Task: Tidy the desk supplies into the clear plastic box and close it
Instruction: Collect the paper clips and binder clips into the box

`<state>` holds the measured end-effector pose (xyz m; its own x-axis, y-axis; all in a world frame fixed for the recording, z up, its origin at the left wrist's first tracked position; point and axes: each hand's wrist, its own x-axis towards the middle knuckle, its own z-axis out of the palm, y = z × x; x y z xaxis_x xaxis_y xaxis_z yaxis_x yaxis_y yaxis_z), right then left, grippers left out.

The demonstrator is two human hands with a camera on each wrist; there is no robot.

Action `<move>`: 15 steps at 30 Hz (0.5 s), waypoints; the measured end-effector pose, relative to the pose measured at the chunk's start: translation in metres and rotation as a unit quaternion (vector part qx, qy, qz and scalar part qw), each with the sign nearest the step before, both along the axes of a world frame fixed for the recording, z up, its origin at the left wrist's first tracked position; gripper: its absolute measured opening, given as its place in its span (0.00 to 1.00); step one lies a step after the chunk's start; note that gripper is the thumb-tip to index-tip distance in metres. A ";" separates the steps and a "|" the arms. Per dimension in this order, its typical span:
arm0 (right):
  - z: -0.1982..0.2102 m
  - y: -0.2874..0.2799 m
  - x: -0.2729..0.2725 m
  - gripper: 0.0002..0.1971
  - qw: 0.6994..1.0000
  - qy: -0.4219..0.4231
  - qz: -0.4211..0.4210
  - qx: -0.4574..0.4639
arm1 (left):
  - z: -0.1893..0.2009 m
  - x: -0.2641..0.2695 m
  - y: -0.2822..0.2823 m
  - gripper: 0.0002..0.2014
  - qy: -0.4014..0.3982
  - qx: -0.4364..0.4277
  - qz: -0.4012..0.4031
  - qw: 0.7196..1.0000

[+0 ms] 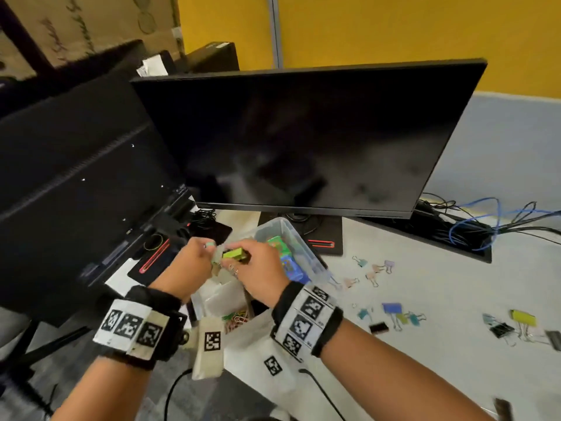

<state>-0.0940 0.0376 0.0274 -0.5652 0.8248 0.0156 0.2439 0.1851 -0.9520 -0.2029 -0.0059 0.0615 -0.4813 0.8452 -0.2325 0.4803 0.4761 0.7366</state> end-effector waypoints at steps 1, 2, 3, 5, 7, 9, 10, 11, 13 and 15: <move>-0.001 -0.003 -0.014 0.14 1.000 -0.003 -0.004 -0.010 | -0.005 -0.006 -0.002 0.20 -0.022 -0.024 0.000 0.999; -0.001 -0.004 -0.024 0.15 1.000 -0.005 -0.010 -0.029 | -0.010 -0.012 -0.004 0.20 -0.046 -0.036 0.008 0.998; -0.001 -0.005 -0.032 0.16 0.999 -0.007 -0.015 -0.051 | -0.015 -0.019 -0.006 0.19 -0.065 -0.038 0.020 0.997; -0.005 -0.003 -0.044 0.15 0.997 -0.022 -0.014 -0.077 | -0.023 -0.030 -0.009 0.15 -0.094 -0.040 0.042 0.994; -0.010 0.000 -0.051 0.13 0.993 -0.079 0.019 -0.081 | -0.027 -0.035 -0.010 0.12 -0.111 -0.050 0.036 0.992; -0.018 0.003 -0.057 0.10 0.981 -0.162 0.084 -0.074 | -0.029 -0.036 -0.010 0.17 -0.095 -0.080 0.021 0.992; -0.020 0.005 -0.058 0.10 0.971 -0.199 0.114 -0.069 | -0.030 -0.036 -0.010 0.19 -0.078 -0.091 0.009 0.993; -0.021 0.006 -0.058 0.11 0.962 -0.228 0.139 -0.063 | -0.033 -0.038 -0.009 0.19 -0.075 -0.096 0.005 0.993; -0.018 0.007 -0.053 0.16 0.950 -0.255 0.175 -0.041 | -0.039 -0.042 -0.006 0.14 -0.069 -0.091 -0.019 0.993; -0.014 0.006 -0.043 0.21 0.947 -0.251 0.198 -0.018 | -0.039 -0.039 -0.005 0.15 -0.033 -0.122 -0.065 0.990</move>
